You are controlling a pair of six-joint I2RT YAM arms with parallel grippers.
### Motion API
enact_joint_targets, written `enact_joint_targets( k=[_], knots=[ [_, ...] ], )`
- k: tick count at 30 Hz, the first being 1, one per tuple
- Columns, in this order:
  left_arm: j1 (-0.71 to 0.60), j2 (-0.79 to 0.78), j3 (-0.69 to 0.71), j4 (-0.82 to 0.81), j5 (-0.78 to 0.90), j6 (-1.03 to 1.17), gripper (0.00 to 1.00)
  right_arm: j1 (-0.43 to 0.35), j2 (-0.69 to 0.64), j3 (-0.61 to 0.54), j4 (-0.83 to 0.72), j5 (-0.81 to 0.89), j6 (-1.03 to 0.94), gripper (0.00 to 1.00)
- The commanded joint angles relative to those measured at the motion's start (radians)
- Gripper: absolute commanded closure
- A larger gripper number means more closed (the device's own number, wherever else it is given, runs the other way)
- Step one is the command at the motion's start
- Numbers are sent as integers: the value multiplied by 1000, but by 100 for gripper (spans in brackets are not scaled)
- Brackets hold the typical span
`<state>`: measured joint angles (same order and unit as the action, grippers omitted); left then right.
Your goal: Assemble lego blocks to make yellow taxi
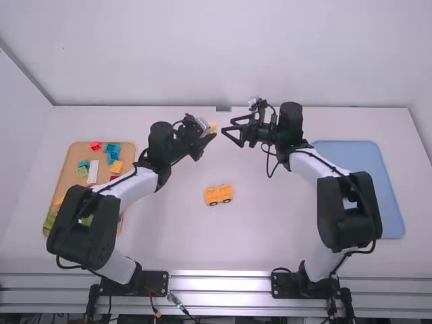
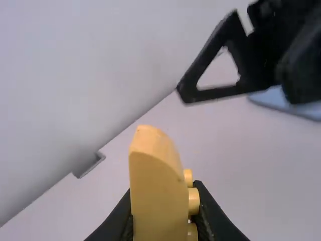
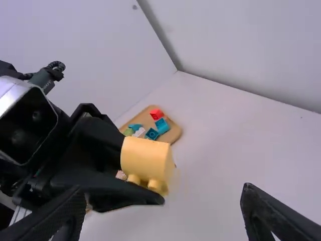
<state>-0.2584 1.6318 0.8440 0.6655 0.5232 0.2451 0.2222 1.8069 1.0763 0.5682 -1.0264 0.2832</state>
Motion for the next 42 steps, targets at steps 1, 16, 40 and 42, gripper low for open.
enact_joint_targets(
  k=[1,16,40,42],
  knots=[
    [-19,7,-13,31,-29,-148,98,29,2,23,18,53,5,20],
    [-56,7,-2,98,-121,-242,98,120,2,23,150,158,54,38],
    [-56,7,-2,126,-68,-275,98,121,2,23,161,160,61,56],
    [-56,7,-2,125,-68,-275,98,121,2,23,159,160,60,60]
  ],
)
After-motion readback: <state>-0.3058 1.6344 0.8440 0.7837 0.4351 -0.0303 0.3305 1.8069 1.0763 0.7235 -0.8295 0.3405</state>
